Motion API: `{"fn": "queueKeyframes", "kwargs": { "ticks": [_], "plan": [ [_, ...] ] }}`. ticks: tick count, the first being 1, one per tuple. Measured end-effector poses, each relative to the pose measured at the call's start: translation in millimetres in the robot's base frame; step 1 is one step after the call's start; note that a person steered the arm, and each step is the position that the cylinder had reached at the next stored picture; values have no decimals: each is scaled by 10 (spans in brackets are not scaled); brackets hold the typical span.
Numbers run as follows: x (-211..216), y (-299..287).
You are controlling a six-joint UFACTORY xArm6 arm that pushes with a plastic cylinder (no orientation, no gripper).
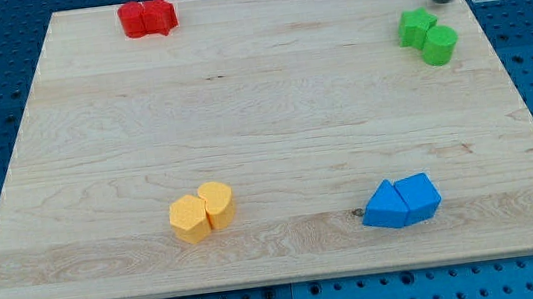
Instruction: Separate the green star from the green circle
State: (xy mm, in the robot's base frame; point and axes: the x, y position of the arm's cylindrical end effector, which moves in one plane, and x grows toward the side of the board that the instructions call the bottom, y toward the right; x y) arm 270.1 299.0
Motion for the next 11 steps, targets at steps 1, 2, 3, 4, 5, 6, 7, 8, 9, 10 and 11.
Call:
{"fn": "queueKeyframes", "kwargs": {
  "ticks": [1, 2, 3, 4, 5, 6, 7, 8, 9, 10, 11],
  "plan": [
    [565, 241],
    [744, -142],
    [744, -806],
    [605, -1252],
    [602, -808],
    [623, -222],
    [427, -209],
    [258, -638],
    [252, -1249],
    [261, -1731],
    [262, -2019]
  ]
}}
